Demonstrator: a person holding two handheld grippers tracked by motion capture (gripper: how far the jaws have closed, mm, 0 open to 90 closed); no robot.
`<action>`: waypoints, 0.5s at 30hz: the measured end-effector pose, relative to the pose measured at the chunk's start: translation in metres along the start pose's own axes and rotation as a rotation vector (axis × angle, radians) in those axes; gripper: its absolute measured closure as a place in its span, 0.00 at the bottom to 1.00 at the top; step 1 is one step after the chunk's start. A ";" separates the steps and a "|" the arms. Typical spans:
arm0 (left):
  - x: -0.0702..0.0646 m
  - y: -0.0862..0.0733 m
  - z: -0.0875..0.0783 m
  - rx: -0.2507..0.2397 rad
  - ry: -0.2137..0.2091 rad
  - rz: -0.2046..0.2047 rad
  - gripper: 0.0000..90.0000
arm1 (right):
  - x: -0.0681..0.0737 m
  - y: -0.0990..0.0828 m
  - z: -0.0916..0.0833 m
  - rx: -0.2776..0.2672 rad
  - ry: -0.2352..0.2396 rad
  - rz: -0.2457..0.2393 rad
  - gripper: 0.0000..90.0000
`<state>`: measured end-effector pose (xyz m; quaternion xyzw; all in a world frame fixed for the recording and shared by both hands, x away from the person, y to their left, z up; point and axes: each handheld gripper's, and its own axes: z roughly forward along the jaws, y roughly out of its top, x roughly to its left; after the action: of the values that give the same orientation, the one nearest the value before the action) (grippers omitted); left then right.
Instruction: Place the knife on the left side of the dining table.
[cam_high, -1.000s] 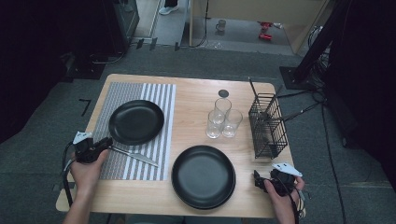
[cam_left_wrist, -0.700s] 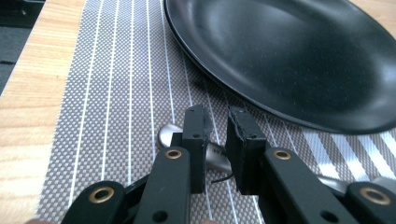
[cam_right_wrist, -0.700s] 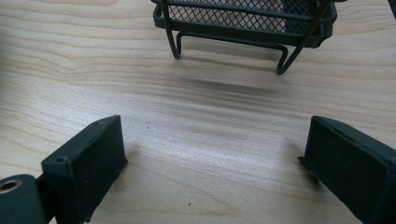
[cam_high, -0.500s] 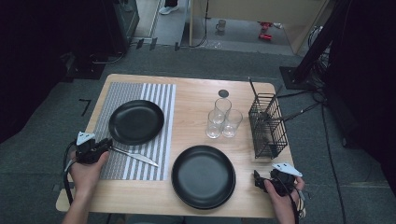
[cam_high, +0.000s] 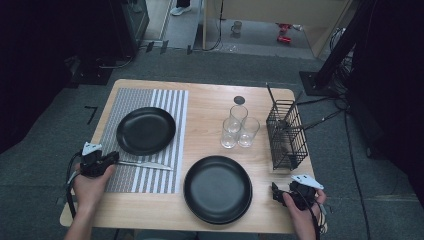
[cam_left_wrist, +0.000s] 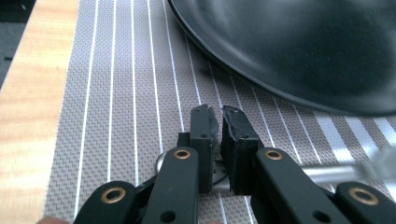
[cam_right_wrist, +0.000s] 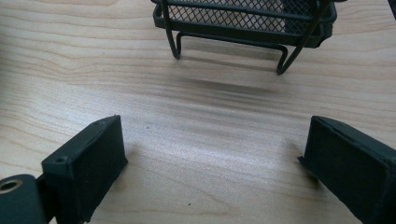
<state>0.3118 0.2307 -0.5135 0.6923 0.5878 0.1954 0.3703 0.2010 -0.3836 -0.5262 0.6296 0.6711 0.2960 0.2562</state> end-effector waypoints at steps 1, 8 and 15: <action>-0.002 -0.001 -0.002 0.005 -0.003 0.012 0.92 | 0.000 0.000 0.000 0.000 0.000 0.000 0.06; -0.029 -0.003 0.004 0.003 0.020 0.095 0.78 | 0.000 0.000 0.000 0.000 0.000 0.000 0.06; -0.044 -0.007 0.006 -0.011 0.062 0.155 0.65 | 0.000 0.000 0.000 0.000 0.000 0.000 0.06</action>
<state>0.3012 0.1870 -0.5160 0.7274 0.5424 0.2481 0.3394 0.2010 -0.3836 -0.5262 0.6296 0.6711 0.2960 0.2562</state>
